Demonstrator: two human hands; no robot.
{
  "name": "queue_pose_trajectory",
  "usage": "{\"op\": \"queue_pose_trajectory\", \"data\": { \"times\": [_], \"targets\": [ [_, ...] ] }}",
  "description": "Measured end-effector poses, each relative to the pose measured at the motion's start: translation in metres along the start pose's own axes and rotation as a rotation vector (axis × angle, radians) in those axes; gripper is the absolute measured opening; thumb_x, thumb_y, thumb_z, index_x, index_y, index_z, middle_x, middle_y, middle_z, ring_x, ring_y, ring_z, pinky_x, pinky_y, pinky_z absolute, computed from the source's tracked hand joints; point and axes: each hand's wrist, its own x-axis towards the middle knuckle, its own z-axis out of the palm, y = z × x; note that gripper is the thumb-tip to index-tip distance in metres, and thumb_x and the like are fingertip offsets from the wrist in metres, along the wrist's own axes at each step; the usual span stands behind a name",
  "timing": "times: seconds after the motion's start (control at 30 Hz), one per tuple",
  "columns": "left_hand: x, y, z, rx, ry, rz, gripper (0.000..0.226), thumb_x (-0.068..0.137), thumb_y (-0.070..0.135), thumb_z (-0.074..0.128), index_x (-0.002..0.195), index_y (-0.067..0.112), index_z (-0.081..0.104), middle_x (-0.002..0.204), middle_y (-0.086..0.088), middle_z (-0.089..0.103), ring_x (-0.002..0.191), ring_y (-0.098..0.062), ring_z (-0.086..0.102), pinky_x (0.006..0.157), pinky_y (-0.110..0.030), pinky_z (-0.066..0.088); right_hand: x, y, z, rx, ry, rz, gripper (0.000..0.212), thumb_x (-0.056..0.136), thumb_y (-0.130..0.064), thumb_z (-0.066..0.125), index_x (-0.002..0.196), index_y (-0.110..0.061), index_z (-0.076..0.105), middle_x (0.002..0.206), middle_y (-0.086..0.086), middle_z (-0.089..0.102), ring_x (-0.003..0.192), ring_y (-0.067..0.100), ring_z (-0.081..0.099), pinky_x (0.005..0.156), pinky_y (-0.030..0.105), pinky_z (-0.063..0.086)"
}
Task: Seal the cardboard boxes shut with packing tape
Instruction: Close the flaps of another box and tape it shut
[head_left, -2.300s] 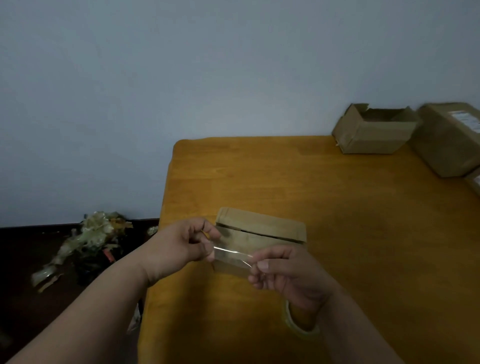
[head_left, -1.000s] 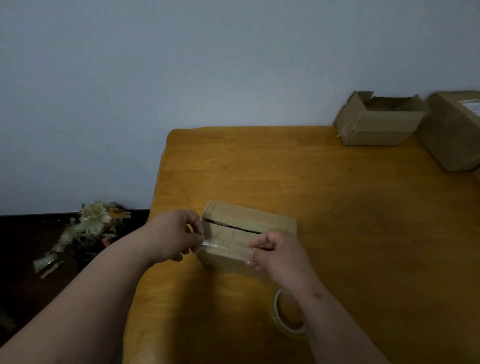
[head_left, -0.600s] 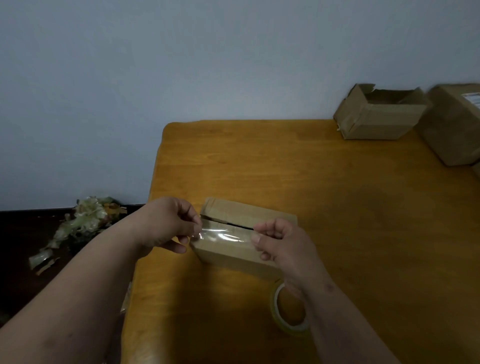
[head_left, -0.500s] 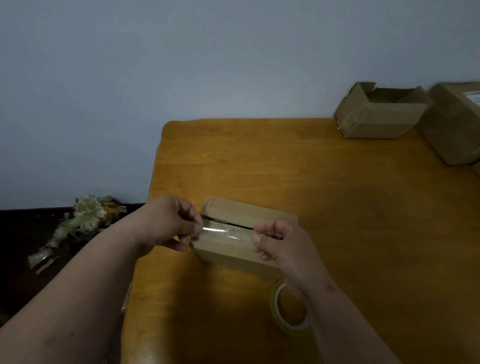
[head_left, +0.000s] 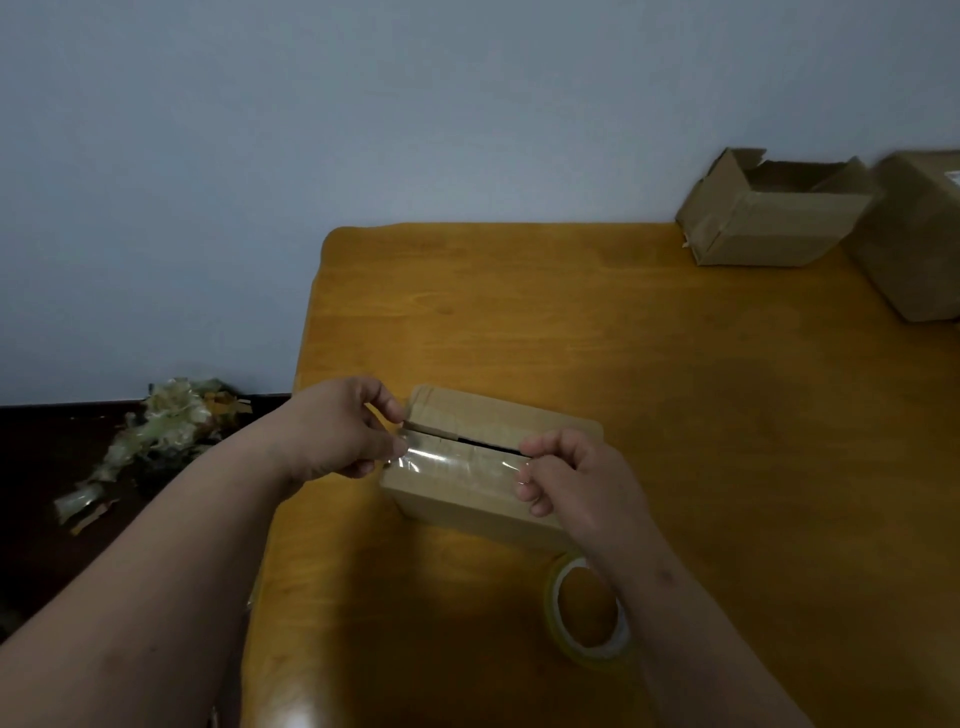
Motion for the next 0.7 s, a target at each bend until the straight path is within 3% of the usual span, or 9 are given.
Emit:
{"op": "queue_pose_trajectory", "data": {
  "times": [0.07,0.17,0.37,0.57,0.7],
  "targets": [
    [0.002,0.000,0.002,0.037,0.039,0.007,0.025,0.080,0.008,0.078,0.098,0.013,0.061,0.079,-0.012,0.069,0.060,-0.017,0.060,0.056,-0.027,0.052,0.000,-0.002,0.002,-0.033,0.010,-0.010,0.005,0.089,-0.019,0.062,0.091,-0.021,0.066,0.081,0.001,0.071,0.076,0.016,0.066,0.069,0.031,0.054],
    [0.005,-0.002,0.006,0.079,0.083,0.011,0.025,0.079,0.012,0.080,0.095,0.016,0.061,0.085,-0.012,0.069,0.067,-0.018,0.062,0.057,-0.026,0.051,-0.001,-0.004,0.006,-0.189,0.029,-0.069,0.016,0.087,-0.025,0.071,0.099,-0.027,0.061,0.087,-0.009,0.065,0.080,0.008,0.062,0.065,0.020,0.046],
    [0.008,-0.004,0.013,0.088,0.137,0.010,0.020,0.079,0.016,0.080,0.091,0.013,0.064,0.082,-0.010,0.068,0.068,-0.019,0.062,0.060,-0.030,0.054,0.004,-0.003,0.010,-0.320,0.121,-0.097,0.016,0.095,-0.020,0.061,0.109,-0.029,0.057,0.093,-0.016,0.057,0.081,-0.001,0.054,0.057,0.010,0.035],
    [0.011,-0.002,0.013,0.166,0.147,-0.013,0.021,0.078,0.020,0.081,0.088,0.016,0.064,0.083,-0.009,0.069,0.072,-0.023,0.065,0.064,-0.036,0.057,0.007,0.000,0.012,-0.439,0.130,-0.138,0.019,0.098,-0.024,0.057,0.117,-0.027,0.057,0.105,-0.010,0.061,0.088,0.001,0.056,0.063,0.011,0.039],
    [0.011,0.001,0.014,0.231,0.167,-0.010,0.019,0.080,0.021,0.080,0.088,0.018,0.063,0.084,-0.007,0.068,0.076,-0.026,0.067,0.070,-0.047,0.060,0.009,0.002,0.015,-0.481,0.167,-0.159,0.020,0.098,-0.024,0.056,0.118,-0.027,0.058,0.106,-0.008,0.062,0.090,0.003,0.058,0.072,0.018,0.048]
  ]
}}
